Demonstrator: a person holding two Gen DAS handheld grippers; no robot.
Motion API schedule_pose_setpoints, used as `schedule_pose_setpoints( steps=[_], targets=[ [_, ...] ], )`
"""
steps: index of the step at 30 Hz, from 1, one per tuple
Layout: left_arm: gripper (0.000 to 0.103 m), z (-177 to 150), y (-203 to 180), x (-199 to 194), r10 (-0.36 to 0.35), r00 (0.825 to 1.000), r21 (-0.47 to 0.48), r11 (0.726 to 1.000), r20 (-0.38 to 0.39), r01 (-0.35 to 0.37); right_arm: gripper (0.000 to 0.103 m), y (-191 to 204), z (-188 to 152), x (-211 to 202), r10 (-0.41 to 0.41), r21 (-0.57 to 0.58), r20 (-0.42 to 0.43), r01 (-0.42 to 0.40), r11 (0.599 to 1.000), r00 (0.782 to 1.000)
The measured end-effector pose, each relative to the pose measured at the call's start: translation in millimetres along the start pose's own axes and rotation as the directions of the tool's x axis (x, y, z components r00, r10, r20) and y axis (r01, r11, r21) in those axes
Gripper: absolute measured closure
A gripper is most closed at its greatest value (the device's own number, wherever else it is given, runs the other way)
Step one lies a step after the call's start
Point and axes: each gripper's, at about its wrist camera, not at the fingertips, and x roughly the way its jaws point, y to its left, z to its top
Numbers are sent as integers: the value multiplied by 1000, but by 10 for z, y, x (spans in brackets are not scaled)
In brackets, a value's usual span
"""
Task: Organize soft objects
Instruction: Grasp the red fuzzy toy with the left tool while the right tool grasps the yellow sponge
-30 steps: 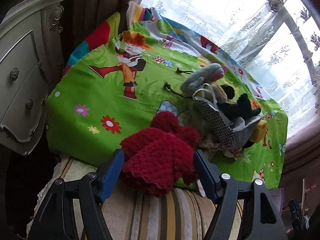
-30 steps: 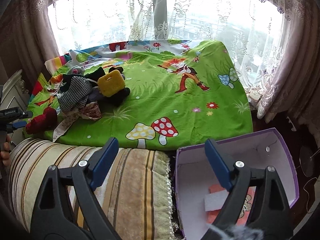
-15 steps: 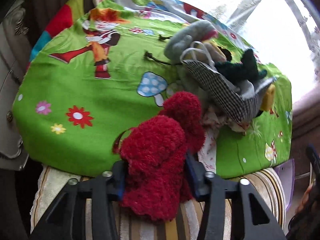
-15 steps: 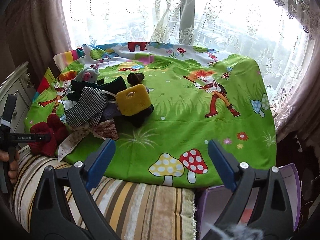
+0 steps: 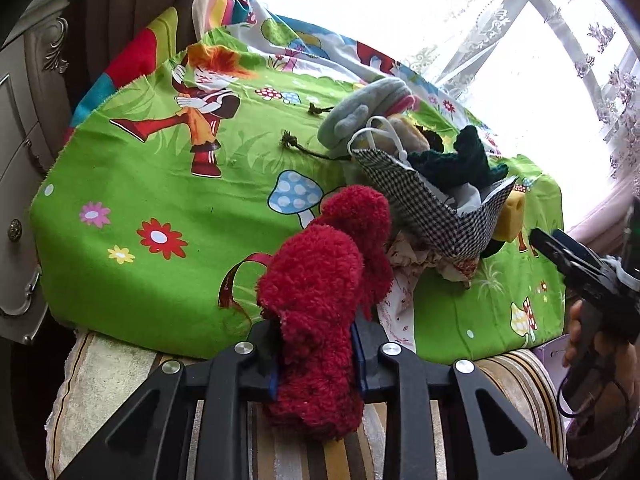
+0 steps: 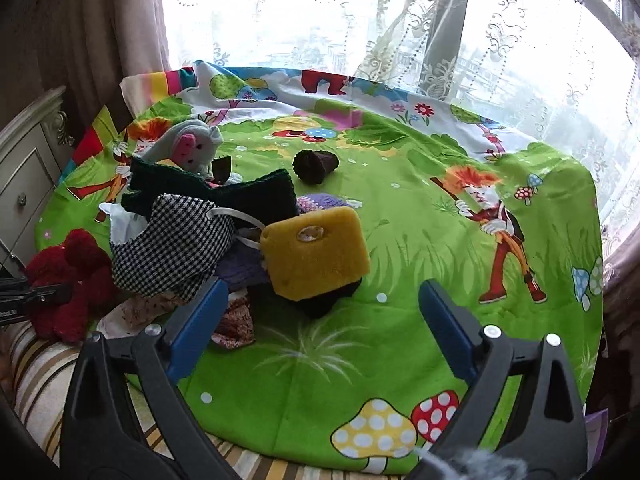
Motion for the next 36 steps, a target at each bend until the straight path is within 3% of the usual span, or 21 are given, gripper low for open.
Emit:
schedule_pose_setpoints(
  steps=[12, 14, 15, 17, 23, 36],
  targets=[
    [76, 1, 34, 47, -1, 1000, -5, 1000, -9, 1, 6, -3, 129, 489, -4, -51, -40, 1, 999, 999],
    [76, 2, 33, 41, 1, 1000, -6, 1000, -3, -1, 14, 1, 117, 516, 0, -58, -44, -2, 998, 999],
    [76, 0, 33, 40, 4, 1000, -6, 1000, 0, -4, 31, 6, 111, 520, 2, -62, -44, -5, 998, 999],
    [76, -4, 18, 16, 14, 1000, -3, 1000, 12, -14, 34, 7, 96, 520, 7, -57, -50, -10, 998, 999],
    [76, -17, -65, -138, 26, 997, 13, 1000, 76, -27, 36, -2, 22, 294, -23, -37, -25, 22, 999, 999],
    [76, -240, -556, -424, -106, 980, 60, 993, 168, 97, 36, -159, -436, -494, -134, 100, -32, 137, 986, 990]
  ],
)
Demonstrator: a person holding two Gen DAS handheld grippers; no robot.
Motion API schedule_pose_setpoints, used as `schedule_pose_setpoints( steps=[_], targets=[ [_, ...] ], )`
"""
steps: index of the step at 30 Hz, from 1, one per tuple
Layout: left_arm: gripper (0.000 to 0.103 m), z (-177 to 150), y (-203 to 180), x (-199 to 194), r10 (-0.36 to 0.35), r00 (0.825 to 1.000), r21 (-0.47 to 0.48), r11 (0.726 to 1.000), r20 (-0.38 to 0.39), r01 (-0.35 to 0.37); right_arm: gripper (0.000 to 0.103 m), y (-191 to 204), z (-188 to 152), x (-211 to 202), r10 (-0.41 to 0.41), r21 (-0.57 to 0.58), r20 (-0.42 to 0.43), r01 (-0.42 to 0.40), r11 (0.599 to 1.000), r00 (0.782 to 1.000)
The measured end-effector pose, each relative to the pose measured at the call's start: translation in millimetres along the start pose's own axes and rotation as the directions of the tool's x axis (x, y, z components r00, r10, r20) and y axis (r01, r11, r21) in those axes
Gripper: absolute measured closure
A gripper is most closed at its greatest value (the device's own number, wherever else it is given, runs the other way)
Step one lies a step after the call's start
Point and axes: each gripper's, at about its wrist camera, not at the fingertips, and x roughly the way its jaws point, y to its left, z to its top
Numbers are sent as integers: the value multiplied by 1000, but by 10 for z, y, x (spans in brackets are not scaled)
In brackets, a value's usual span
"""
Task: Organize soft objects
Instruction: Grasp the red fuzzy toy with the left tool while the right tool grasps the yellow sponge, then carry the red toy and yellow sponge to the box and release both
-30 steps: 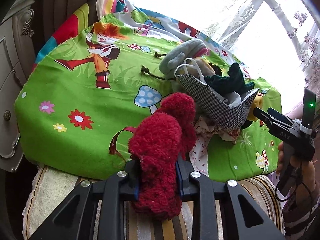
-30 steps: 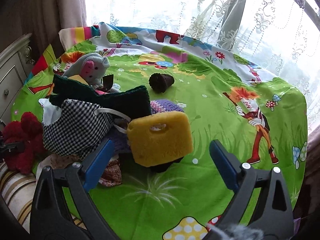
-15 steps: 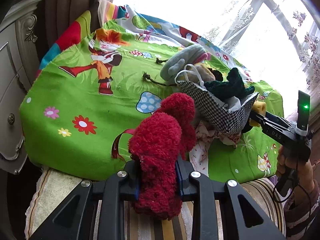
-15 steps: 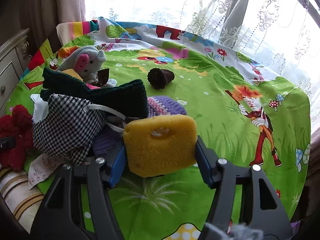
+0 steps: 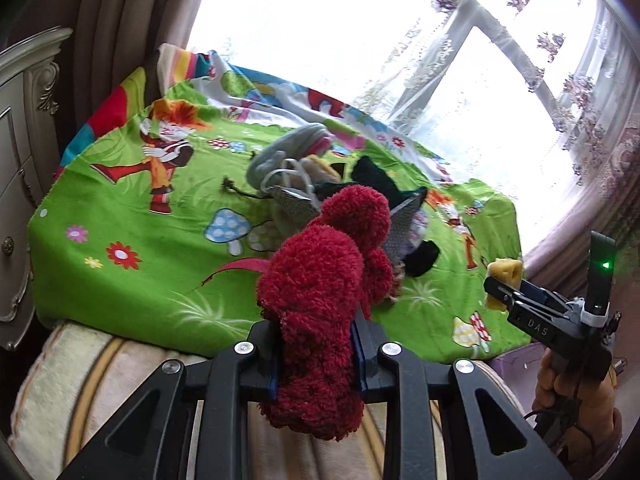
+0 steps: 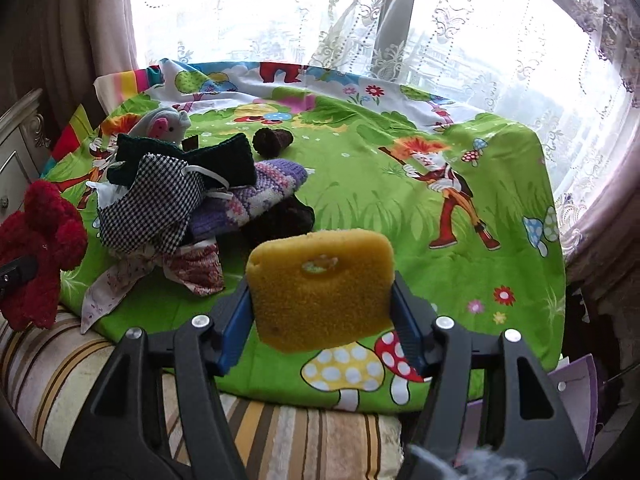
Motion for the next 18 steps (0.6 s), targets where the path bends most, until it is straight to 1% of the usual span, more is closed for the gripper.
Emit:
schedule_pose_setpoints(
  steps=[11, 18],
  targets=[
    [76, -239, -591, 56, -97, 993, 83, 991, -60, 102, 36, -356, -388, -438, -60, 105, -11, 61, 993, 998],
    [76, -415, -993, 90, -165, 980, 126, 976, -113, 179, 36, -628, -639, -647, -74, 169, -16, 76, 983, 997]
  ],
)
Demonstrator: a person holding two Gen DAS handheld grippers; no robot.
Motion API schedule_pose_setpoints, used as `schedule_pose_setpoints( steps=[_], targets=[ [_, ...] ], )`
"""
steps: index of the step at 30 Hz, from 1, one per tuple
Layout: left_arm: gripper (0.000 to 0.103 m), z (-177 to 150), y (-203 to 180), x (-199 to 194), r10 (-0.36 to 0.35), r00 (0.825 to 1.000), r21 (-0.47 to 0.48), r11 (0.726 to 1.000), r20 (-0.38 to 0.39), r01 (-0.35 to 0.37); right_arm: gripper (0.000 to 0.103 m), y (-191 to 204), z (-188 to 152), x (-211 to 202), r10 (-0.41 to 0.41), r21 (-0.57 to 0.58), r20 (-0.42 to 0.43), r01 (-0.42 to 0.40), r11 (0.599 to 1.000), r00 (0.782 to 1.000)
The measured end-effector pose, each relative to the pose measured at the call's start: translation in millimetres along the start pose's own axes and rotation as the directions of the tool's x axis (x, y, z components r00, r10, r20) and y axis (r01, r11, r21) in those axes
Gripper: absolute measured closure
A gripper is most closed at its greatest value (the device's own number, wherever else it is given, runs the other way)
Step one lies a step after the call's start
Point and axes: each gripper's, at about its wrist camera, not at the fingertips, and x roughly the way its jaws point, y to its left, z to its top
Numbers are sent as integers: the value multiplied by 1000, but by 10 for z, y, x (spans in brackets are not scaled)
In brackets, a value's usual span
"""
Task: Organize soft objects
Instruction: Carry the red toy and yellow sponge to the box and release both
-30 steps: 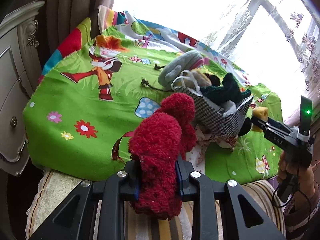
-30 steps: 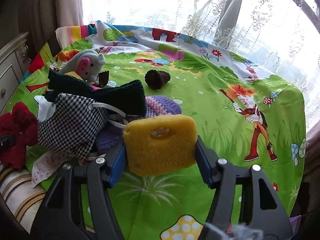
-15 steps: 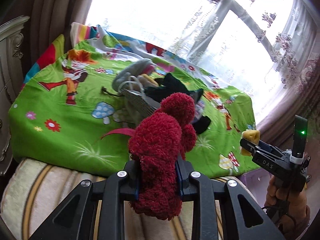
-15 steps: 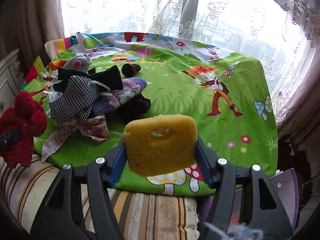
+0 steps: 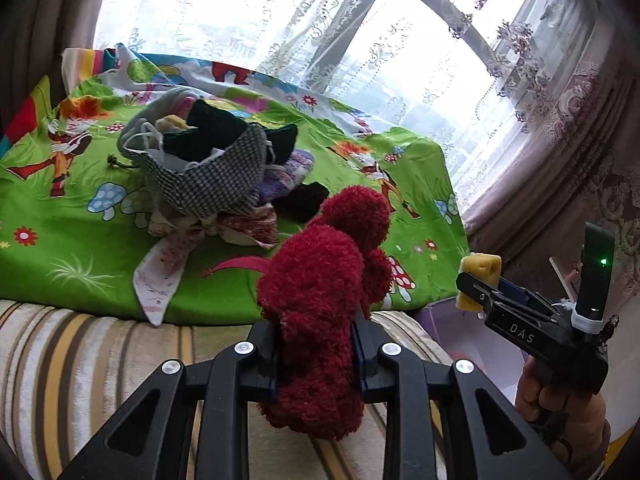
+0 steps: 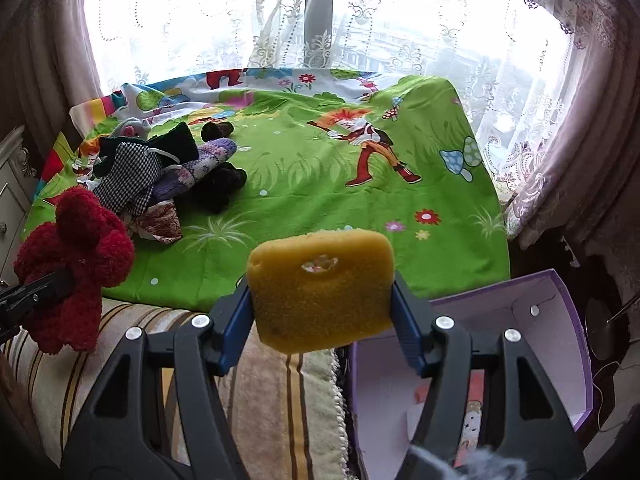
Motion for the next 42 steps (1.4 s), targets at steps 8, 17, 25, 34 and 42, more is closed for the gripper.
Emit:
schedule_pose_setpoints(
  steps=[8, 17, 25, 34, 42],
  targets=[
    [76, -126, -509, 242, -90, 993, 51, 994, -76, 94, 36, -511, -242, -179, -23, 93, -10, 24, 995, 1000],
    [76, -260, -1101, 530, -183, 969, 122, 971, -166, 204, 36, -1026, -511, -255, -72, 193, -36, 77, 978, 997],
    [74, -329, -1447, 718, -215, 951, 170, 952, -223, 255, 34, -1340, -636, -334, -128, 246, -47, 136, 960, 991],
    [49, -390, -1680, 852, -234, 930, 211, 931, -283, 298, 27, -1538, -680, -391, -237, 273, -67, 246, 930, 969],
    [29, -350, -1611, 764, -189, 948, 226, 942, -257, 249, 10, -1470, -645, -429, -230, 267, -56, 237, 934, 972]
  ],
)
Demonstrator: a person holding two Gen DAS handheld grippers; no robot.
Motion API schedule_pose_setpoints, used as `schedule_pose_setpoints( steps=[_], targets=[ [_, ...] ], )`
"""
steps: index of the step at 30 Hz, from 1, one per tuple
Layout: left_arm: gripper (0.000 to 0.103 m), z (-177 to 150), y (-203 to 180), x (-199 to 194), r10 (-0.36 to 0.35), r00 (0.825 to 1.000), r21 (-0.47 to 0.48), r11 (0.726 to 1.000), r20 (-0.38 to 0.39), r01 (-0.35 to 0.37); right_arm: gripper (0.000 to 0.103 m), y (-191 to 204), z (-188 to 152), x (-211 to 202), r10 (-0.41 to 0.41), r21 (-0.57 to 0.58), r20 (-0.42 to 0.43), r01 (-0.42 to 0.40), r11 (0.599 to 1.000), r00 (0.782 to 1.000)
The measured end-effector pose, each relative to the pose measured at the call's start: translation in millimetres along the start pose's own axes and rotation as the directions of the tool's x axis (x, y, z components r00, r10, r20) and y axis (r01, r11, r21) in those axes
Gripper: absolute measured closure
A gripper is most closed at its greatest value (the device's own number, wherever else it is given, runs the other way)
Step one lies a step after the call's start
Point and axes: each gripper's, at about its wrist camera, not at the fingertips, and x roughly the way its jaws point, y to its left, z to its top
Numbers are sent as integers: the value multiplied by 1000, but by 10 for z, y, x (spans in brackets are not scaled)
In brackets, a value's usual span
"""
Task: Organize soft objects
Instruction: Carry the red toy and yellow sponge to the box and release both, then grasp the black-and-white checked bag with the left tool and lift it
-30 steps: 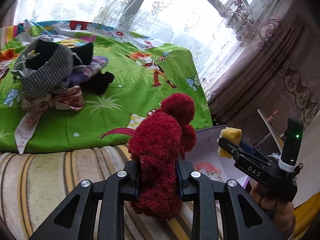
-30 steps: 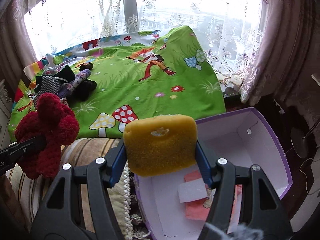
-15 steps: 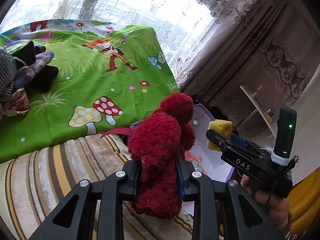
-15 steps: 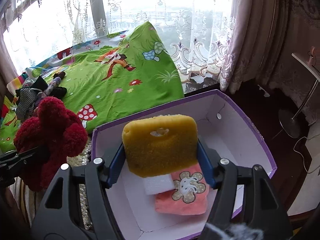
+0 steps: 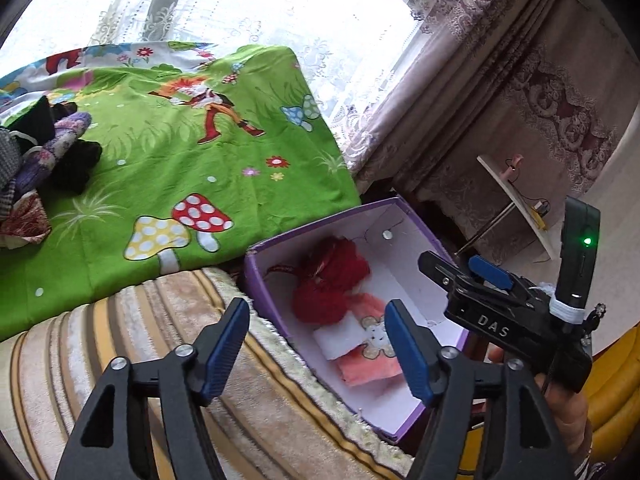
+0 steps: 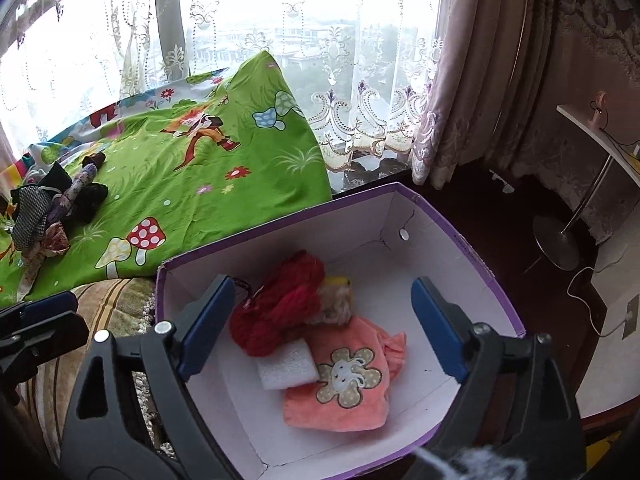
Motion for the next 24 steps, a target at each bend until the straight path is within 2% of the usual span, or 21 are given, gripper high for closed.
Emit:
schedule_pose_setpoints(
  steps=[4, 7, 10, 17, 22, 24],
  targets=[
    [28, 3, 152, -77, 96, 995, -25, 995, 4, -95, 9, 127, 0, 12, 1, -29, -31, -2, 1000, 1000],
    [28, -5, 320, -167, 191, 982, -64, 980, 6, -190, 8, 228, -16, 40, 46, -41, -65, -49, 998, 997],
    [28, -24, 551, -316, 248, 968, -117, 963, 33, -243, 8, 339, -43, 53, 84, -52, -98, -89, 995, 992],
    [28, -68, 1139, -681, 303, 952, -232, 930, 42, -285, 8, 626, -16, 88, 82, -141, -154, -104, 985, 985],
    [28, -146, 1578, -889, 322, 947, -317, 897, -10, -308, 8, 834, 23, 133, 151, -176, -206, -188, 966, 967],
    [28, -185, 1778, -998, 299, 954, -375, 884, -3, -278, 8, 906, 45, 148, 195, -172, -231, -238, 956, 953]
  ],
)
